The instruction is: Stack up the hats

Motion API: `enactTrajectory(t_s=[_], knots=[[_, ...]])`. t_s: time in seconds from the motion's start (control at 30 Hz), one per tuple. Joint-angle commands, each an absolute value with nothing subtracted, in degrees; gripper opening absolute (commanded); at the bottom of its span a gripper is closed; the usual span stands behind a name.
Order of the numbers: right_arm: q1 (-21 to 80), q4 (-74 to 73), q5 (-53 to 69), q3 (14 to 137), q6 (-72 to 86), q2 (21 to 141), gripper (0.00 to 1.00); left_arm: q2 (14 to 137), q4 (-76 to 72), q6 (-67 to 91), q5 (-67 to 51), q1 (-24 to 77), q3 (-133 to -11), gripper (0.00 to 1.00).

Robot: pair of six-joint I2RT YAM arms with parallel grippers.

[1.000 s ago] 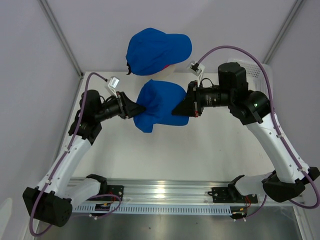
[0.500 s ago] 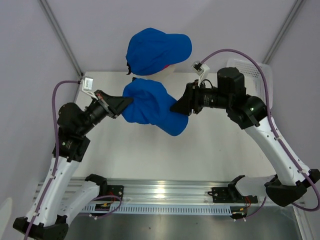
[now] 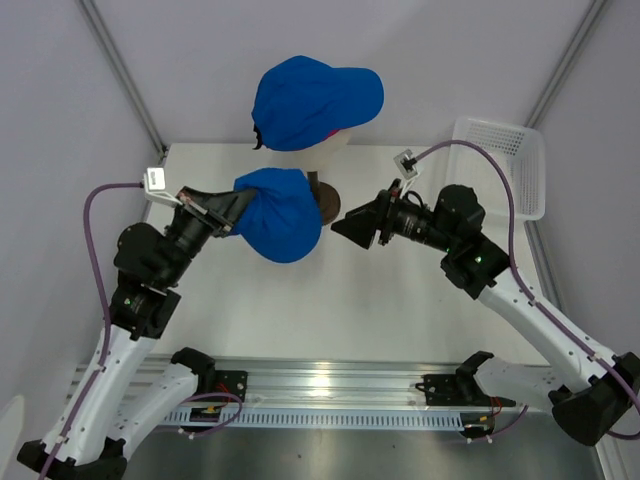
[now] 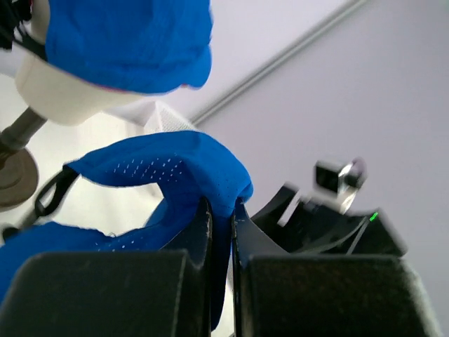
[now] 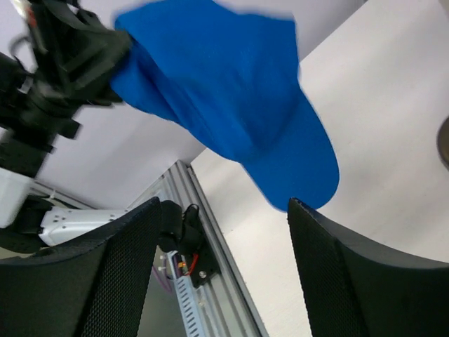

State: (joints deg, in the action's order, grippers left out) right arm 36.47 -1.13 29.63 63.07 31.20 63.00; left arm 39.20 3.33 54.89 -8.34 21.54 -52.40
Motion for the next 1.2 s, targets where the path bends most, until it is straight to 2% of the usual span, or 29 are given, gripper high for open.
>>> enactTrajectory(t_s=[0.0,0.13,0.2,0.37,0.5,0.63,0.73,0.93,1.17], knots=[[37.44,14.09,23.39,54.96,29.53,57.23,0.79,38.93,5.43,59.76,-1.86,22.24,-61.25,0.01],[39.37,31.96,17.34,42.82,33.39,52.74,0.94,38.24,8.00,68.44,4.91,23.81,-62.85,0.01],[40.43,39.27,14.95,39.12,35.24,52.73,0.95,37.79,7.65,70.30,8.69,24.69,-62.58,0.01],[44.91,45.96,11.34,40.16,37.61,57.65,0.99,37.79,5.28,72.42,11.16,27.24,-62.84,0.01],[47.02,52.01,9.24,42.98,40.77,64.93,0.99,38.58,3.43,72.77,10.55,28.12,-63.63,0.01],[51.32,57.73,-2.60,41.66,44.11,68.37,0.99,38.93,3.52,71.46,11.86,28.21,-64.86,0.01],[53.96,60.90,-6.84,40.43,48.24,70.56,1.00,38.58,2.73,70.14,12.48,28.21,-65.74,0.01],[56.34,67.05,-6.69,41.92,59.32,75.66,1.00,38.32,1.50,71.10,12.40,28.21,-65.30,0.01],[58.89,65.91,-8.17,44.56,61.78,78.22,1.00,37.88,0.88,70.75,11.60,28.21,-65.04,0.01]])
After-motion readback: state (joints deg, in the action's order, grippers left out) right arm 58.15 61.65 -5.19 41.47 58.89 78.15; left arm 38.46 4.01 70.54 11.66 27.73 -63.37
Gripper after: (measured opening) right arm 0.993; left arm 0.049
